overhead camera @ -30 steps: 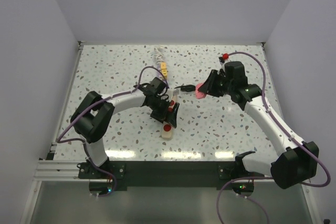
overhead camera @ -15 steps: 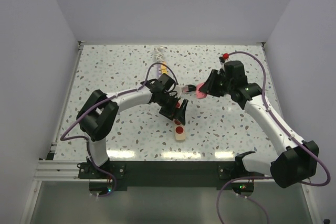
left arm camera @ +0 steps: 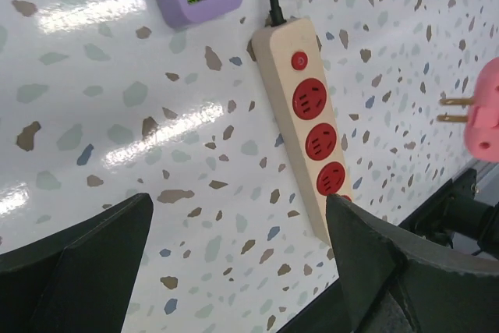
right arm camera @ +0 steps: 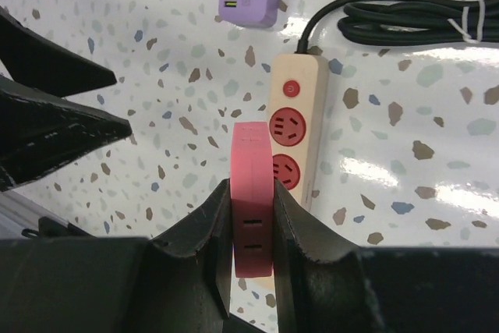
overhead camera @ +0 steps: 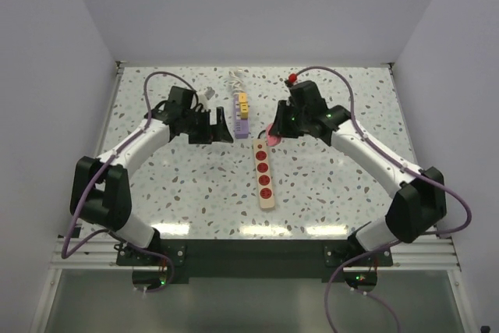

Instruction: Insert the plug

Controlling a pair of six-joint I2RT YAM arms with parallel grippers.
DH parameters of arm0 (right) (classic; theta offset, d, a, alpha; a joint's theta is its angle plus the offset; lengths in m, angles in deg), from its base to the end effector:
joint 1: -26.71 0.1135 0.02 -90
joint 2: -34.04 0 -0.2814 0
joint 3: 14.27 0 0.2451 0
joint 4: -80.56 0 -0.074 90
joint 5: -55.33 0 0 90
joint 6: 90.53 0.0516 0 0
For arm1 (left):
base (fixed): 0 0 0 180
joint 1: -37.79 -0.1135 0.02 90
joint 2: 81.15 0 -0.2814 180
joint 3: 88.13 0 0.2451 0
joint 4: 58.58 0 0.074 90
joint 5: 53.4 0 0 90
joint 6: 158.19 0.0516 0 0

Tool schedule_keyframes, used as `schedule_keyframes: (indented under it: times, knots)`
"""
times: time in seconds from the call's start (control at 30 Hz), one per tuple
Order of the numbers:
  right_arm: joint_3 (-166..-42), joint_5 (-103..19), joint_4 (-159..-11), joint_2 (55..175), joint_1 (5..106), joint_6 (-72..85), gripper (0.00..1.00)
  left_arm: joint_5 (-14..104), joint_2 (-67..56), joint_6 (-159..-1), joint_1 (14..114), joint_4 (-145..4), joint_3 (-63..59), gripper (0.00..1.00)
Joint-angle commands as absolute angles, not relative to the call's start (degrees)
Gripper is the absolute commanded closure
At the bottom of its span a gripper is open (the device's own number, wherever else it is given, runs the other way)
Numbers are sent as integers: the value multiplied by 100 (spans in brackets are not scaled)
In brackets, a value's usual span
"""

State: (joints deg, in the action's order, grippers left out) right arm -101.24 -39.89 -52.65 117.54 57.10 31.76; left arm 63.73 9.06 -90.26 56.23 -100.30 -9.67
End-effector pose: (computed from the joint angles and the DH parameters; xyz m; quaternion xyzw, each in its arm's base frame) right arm 0.2771 0.1680 0.3219 -0.0028 0.9174 0.2416 0.3163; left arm 0.3079 -0.1275 0.2486 0.0442 0.9250 -0.3144 0.2087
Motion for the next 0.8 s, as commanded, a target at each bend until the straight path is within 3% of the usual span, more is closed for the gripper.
schedule_keyframes:
  times: [0.0, 0.27, 0.77]
  knots:
    - [-10560, -3608, -5187, 12113, 6027, 3102, 100, 6024, 700, -9306, 5363, -9824, -1077, 2]
    - [-11211, -3125, -4757, 13282, 6643, 2935, 100, 6015, 533, -9315, 5089, -9709, -1024, 0]
    - [-11352, -2571, -4510, 13801, 6687, 3006, 100, 6217, 674, -9175, 4975, -9727, -1077, 0]
